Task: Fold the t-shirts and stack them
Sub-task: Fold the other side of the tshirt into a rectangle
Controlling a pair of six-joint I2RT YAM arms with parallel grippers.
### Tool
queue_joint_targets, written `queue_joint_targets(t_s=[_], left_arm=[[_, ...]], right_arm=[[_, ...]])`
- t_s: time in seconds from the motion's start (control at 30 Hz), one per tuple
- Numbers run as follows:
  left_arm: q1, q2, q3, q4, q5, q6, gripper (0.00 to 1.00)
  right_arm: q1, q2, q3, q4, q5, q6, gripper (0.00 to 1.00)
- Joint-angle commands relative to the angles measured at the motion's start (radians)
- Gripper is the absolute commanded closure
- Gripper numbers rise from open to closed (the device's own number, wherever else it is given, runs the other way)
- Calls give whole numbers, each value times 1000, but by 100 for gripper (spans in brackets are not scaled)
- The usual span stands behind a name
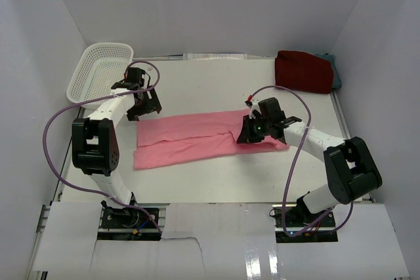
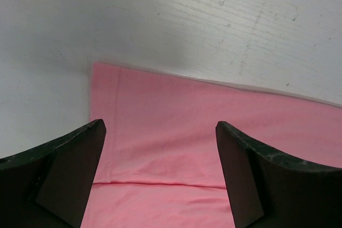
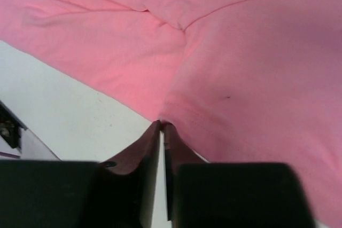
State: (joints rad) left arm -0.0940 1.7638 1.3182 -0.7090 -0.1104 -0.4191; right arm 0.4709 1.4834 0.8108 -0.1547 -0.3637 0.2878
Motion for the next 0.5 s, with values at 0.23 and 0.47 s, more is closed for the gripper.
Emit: queue_joint_targets(t_s=[0.23, 0.47], left_arm=[[-4, -13, 4, 16, 9, 11, 5], [-22, 2, 50, -12, 37, 42, 5]], right_arm=[[26, -75, -27, 38, -43, 137, 51], [26, -92, 60, -104, 308, 37, 60]])
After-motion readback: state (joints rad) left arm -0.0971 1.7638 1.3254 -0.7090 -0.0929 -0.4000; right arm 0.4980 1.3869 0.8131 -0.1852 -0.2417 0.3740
